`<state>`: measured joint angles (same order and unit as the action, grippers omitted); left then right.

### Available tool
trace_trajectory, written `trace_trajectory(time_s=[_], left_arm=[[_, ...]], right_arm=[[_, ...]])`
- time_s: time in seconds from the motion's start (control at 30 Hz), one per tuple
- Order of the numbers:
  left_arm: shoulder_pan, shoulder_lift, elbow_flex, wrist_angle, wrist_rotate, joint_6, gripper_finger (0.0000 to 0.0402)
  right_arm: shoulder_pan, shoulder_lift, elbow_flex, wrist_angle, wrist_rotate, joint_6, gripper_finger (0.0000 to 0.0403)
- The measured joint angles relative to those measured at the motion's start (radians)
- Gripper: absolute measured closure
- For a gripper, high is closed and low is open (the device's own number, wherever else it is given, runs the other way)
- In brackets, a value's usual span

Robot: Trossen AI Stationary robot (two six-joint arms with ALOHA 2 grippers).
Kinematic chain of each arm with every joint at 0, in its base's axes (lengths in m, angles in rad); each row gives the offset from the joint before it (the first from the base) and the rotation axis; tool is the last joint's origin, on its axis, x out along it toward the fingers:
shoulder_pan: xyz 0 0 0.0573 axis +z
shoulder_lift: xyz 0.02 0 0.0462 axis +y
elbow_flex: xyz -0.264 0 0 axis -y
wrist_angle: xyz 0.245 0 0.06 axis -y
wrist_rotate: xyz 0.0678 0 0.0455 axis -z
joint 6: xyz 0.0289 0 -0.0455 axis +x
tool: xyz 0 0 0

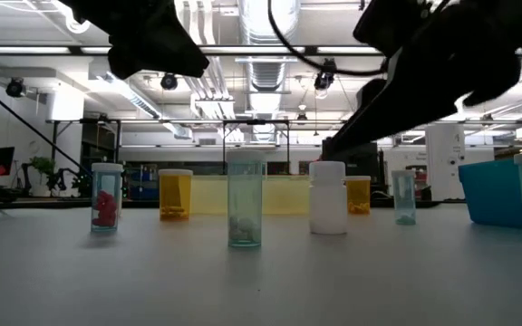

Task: Pick and place medicine bottles into bin by pill shape (circle, oval)
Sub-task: Put the white pill bottle into the blue bin

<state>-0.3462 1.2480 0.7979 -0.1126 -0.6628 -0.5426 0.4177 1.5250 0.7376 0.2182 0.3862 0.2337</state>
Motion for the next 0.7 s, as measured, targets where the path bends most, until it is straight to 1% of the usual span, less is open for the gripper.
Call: trace_trajectory(time_s=[0.2,0.33,0.57,0.7], left_arm=[[0.000,0.000,0.000,0.016,0.000,0.010,0.0311],[0.000,-0.001,0.000,0.040,0.000,0.045,0.0311],[0.000,-0.001,-0.003,0.080,-0.001,0.086,0.0311],[0.000,-0.001,-0.003,0.084,-0.002,0.088,0.0311]], right_arm=[[-0.025,0.055,0.000,0.009,0.008,0.014,0.0111],[-0.027,0.071,0.000,0.041,0.006,0.014,0.0116],[-0.029,0.113,0.010,0.093,0.003,-0.009,0.0134],[-0.028,0.115,0.010,0.102,0.003,-0.008,0.0154]])
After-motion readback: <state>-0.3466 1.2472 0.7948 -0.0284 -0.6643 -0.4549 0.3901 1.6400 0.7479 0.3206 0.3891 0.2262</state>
